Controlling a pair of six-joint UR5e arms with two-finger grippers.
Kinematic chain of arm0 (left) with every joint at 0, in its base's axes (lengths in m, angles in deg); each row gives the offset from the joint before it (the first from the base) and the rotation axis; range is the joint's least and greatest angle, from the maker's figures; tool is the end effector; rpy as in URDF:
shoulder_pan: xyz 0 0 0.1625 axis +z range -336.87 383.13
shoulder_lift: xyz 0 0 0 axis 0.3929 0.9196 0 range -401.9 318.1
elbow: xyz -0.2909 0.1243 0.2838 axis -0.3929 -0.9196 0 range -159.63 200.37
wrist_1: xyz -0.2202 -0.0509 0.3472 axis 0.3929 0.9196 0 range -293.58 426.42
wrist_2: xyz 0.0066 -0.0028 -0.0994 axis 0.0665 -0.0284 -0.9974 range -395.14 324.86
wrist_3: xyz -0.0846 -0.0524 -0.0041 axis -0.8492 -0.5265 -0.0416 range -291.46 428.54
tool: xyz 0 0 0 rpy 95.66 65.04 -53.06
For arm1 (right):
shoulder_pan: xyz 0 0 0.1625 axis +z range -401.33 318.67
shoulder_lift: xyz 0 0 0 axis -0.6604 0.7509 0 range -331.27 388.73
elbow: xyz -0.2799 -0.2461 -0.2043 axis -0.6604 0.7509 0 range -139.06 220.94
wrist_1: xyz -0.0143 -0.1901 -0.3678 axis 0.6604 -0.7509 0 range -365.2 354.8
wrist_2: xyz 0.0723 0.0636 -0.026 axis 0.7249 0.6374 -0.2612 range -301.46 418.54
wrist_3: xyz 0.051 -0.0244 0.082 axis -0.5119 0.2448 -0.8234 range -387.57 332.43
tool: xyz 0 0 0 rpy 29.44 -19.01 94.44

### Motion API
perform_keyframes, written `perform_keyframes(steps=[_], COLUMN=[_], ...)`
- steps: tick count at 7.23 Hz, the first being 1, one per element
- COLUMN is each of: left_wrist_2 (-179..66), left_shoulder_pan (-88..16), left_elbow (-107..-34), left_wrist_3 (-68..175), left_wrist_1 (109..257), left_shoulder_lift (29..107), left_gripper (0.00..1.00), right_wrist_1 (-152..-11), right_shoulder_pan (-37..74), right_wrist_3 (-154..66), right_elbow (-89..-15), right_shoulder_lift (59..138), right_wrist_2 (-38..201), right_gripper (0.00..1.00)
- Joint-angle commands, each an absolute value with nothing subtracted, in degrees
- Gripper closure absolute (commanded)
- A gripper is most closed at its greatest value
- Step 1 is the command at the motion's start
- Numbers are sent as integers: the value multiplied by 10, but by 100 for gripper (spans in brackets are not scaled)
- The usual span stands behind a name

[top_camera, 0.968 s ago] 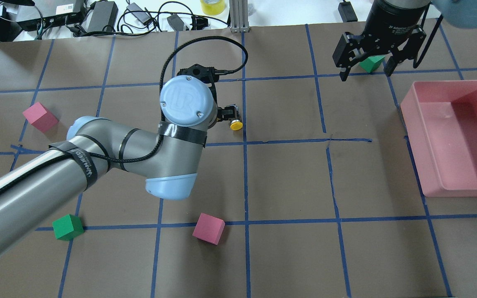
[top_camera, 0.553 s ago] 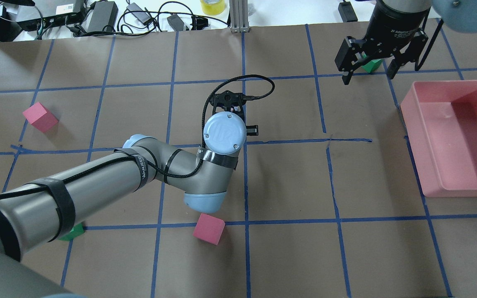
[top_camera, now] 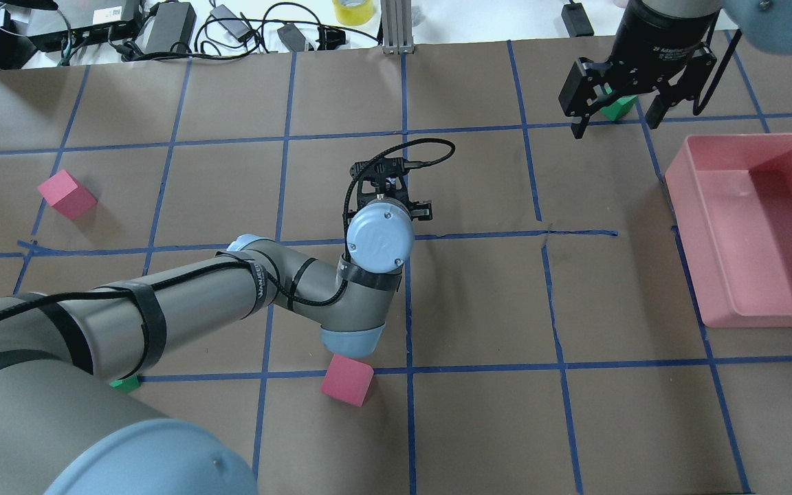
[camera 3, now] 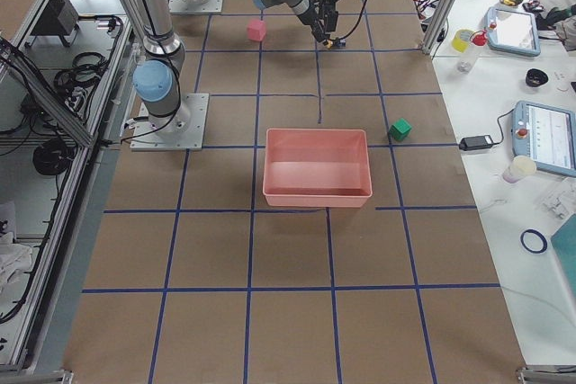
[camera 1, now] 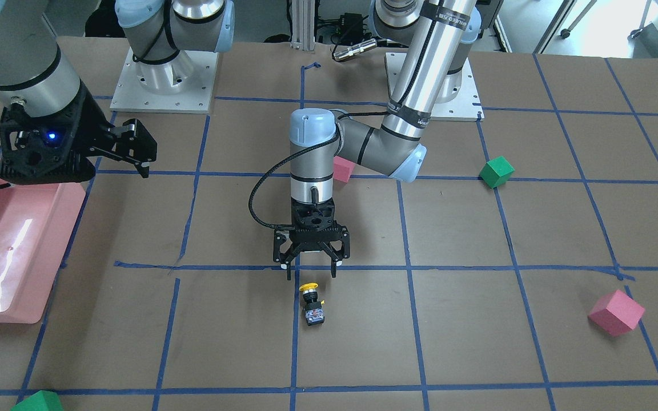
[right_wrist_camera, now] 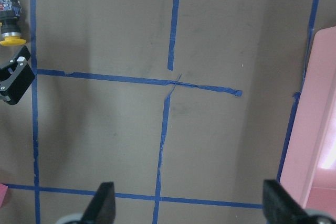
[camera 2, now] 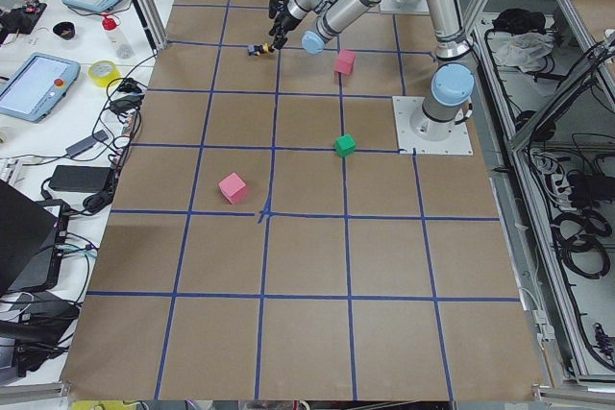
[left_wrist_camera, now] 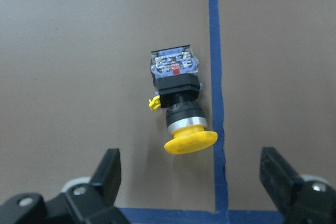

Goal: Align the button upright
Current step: 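Lower the left gripper over the lying button and grasp its yellow cap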

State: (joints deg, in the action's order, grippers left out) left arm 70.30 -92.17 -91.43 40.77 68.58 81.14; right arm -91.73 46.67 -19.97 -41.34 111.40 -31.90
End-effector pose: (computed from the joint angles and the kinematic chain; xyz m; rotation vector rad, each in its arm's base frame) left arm -0.3501 -0.4908 0.1718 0.1828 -2.9619 0.9650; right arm 0.1136 -0.5450 0.4819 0.1535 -3.1335 -0.0846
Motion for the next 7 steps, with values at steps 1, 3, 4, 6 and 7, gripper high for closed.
perform_keyframes(steps=[1, 3, 4, 6, 7], left_wrist_2=[721, 724, 722, 724, 724], left_shoulder_pan=[-922, -922, -922, -924, -925], left_elbow=[-912, -907, -883, -874, -874], left_wrist_3=[354, 345, 345, 355, 372], left_wrist_1=[680, 653, 652, 652, 652], left_shoulder_lift=[827, 847, 858, 872, 872], left_gripper=[7, 9, 9, 10, 12], right_wrist_1=[-915, -914, -915, -916, -916], right_shoulder_pan=[469, 472, 472, 472, 472], right_wrist_3=[-205, -204, -204, -204, -204], right_elbow=[-406, -412, -414, -414, -415], right_shoulder_lift=[1127, 1136, 1137, 1137, 1137], right_wrist_2=[-314, -320, -321, -323, -323], right_gripper=[0, 0, 0, 0, 0])
